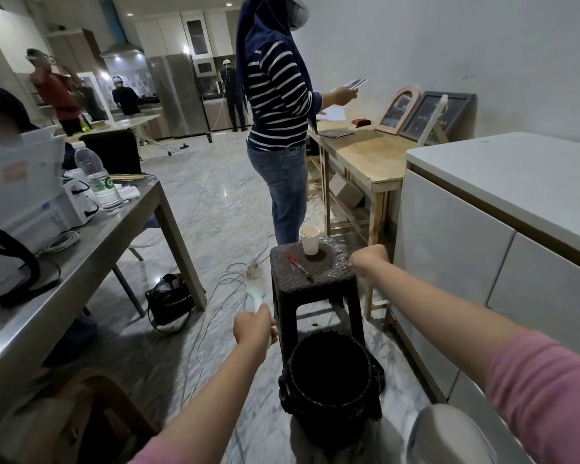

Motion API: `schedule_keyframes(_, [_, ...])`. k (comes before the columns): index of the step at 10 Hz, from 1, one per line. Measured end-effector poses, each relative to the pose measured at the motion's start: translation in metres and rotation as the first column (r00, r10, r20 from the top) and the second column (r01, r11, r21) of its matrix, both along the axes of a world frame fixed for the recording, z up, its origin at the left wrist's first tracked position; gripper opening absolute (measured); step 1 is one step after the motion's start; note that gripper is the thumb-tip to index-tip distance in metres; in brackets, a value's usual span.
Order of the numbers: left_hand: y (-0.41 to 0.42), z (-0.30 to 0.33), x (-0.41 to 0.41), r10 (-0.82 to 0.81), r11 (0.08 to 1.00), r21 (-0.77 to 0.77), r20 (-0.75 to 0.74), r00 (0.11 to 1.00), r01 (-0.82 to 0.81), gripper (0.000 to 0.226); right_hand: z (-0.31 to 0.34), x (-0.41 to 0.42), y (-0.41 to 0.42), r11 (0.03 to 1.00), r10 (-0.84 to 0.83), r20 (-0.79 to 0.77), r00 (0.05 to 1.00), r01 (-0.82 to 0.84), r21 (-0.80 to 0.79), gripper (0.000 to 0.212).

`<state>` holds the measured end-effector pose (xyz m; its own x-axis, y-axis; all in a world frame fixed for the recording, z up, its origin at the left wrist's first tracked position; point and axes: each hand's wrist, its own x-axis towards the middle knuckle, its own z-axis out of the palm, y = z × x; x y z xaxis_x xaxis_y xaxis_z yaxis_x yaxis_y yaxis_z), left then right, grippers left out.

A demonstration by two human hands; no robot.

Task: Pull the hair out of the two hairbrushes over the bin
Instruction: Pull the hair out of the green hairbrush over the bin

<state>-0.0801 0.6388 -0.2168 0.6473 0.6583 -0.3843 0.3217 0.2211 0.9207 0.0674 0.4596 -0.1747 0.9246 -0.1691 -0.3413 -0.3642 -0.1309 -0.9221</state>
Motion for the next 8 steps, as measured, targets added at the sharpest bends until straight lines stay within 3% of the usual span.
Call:
schedule_keyframes(1, [-0.005,0.002,0.004,-0.063,0.996,0.065,0.002,0.998,0.063,0.022,0.003,-0.013,0.008,0.978,0.18,-0.012,0.984,-0.18,-0.105,0.04])
schedule_keyframes(2, [-0.008,0.004,0.005,-0.098,0.991,0.092,0.017,0.995,0.096,0.027,0.002,-0.015,0.012,0.952,0.306,-0.049,0.951,-0.307,-0.014,0.03])
schedule_keyframes(3, [-0.011,0.007,0.005,-0.125,0.987,0.106,0.033,0.992,0.121,0.031,0.006,-0.024,0.012,0.888,0.455,-0.068,0.888,-0.458,-0.043,0.026])
schedule_keyframes(4, [-0.013,0.008,0.003,-0.165,0.98,0.123,0.044,0.985,0.158,0.031,0.006,-0.028,0.011,0.851,0.494,-0.04,0.869,-0.492,-0.182,0.038])
schedule_keyframes(5, [-0.014,0.007,0.001,-0.2,0.972,0.134,0.042,0.979,0.193,0.03,0.002,-0.024,0.01,0.859,0.478,0.087,0.874,-0.444,-0.256,0.022])
schedule_keyframes(6, [-0.017,0.008,-0.001,-0.239,0.963,0.135,0.04,0.97,0.232,0.03,0.002,-0.024,0.013,0.899,0.414,0.169,0.894,-0.373,-0.231,0.013])
schedule_keyframes(7, [-0.021,0.009,-0.003,-0.282,0.95,0.148,0.038,0.959,0.274,0.027,0.007,-0.026,0.019,0.905,0.409,0.226,0.884,-0.361,-0.226,0.017])
schedule_keyframes(8, [-0.024,0.01,-0.004,-0.325,0.929,0.203,0.038,0.945,0.311,0.023,0.014,-0.032,0.026,0.885,0.462,0.266,0.846,-0.42,-0.2,0.054])
